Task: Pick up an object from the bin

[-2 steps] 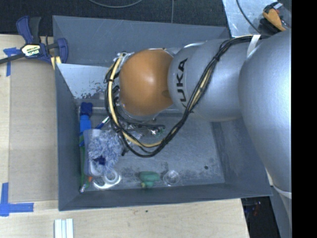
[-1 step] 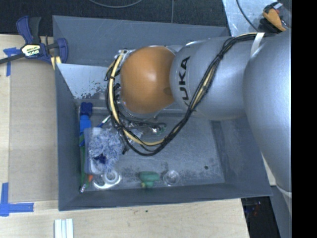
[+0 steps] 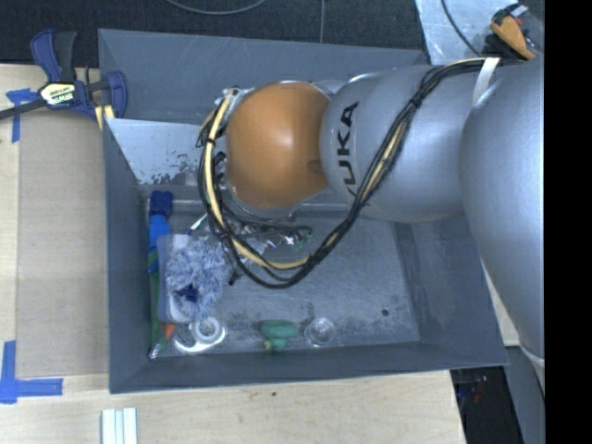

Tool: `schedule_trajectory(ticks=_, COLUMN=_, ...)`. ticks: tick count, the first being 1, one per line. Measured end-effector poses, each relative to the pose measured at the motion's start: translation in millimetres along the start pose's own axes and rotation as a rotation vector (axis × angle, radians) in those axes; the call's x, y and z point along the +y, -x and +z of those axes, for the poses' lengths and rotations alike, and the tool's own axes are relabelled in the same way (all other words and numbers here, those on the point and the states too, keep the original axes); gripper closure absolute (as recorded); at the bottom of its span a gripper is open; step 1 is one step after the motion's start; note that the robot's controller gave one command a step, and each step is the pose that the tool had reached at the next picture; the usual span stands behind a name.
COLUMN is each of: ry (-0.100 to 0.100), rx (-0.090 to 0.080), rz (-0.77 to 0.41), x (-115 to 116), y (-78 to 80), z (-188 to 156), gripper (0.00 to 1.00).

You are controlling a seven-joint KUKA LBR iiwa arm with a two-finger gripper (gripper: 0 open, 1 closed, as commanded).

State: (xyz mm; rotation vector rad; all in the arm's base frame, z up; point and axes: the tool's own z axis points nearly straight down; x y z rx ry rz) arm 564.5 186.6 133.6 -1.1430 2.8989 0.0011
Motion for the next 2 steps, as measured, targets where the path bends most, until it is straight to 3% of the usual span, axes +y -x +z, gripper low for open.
schedule_trajectory(ticks=2, ry=-0.002, rx=-0.004, rz=0.004, x=-0.9, y=1.7, z=-42.3, gripper=1.0)
